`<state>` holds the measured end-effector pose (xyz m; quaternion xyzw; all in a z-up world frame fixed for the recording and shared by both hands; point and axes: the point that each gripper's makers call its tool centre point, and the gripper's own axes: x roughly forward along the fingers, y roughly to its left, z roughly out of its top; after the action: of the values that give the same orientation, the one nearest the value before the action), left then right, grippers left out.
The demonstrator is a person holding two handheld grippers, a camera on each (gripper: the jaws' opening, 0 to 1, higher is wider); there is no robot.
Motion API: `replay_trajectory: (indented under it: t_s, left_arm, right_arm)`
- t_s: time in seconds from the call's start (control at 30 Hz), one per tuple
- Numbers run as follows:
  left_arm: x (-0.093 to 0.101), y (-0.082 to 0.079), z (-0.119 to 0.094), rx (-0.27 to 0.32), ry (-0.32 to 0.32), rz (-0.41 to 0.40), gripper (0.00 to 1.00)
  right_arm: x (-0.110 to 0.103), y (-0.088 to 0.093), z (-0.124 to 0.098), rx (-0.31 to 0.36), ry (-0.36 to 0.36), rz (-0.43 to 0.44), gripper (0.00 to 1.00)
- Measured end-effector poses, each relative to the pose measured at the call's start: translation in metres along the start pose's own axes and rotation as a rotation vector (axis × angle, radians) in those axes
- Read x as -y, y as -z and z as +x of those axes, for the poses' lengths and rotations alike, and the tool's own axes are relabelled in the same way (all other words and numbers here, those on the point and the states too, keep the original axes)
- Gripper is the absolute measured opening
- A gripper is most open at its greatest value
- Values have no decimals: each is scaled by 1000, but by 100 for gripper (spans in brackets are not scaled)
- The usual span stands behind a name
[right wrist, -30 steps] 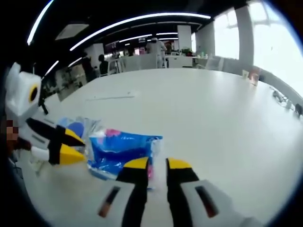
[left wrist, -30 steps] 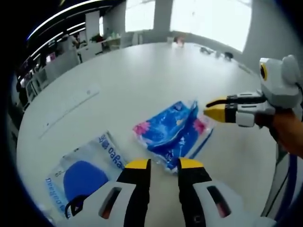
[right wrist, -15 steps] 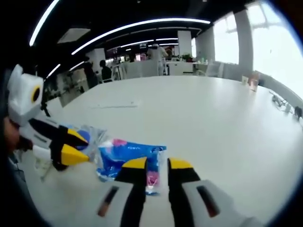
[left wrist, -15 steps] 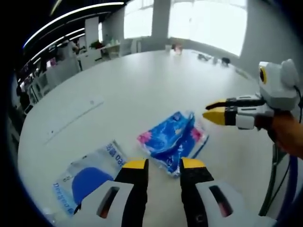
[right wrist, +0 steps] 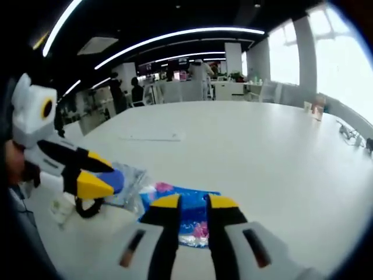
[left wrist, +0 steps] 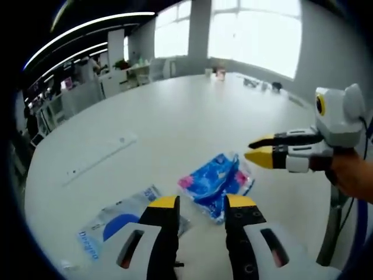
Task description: Arrange the tabletop items into an orderly group along one side of the table until the central work area is clear of visible clutter.
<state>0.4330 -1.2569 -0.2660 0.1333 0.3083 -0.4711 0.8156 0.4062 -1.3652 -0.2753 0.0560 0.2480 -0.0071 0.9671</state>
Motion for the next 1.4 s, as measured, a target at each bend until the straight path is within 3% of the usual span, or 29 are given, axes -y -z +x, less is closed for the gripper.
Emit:
replay_trajectory:
  t_s: [0.93, 1.4]
  left_arm:
    - [-29, -19, -61, 105, -31, -30, 30]
    - [-57, -11, -98, 143, -71, -61, 32]
  right_arm:
    - [-84, -49, -2, 67, -141, -79, 18]
    - [-126, -63, 2, 80, -209, -116, 20]
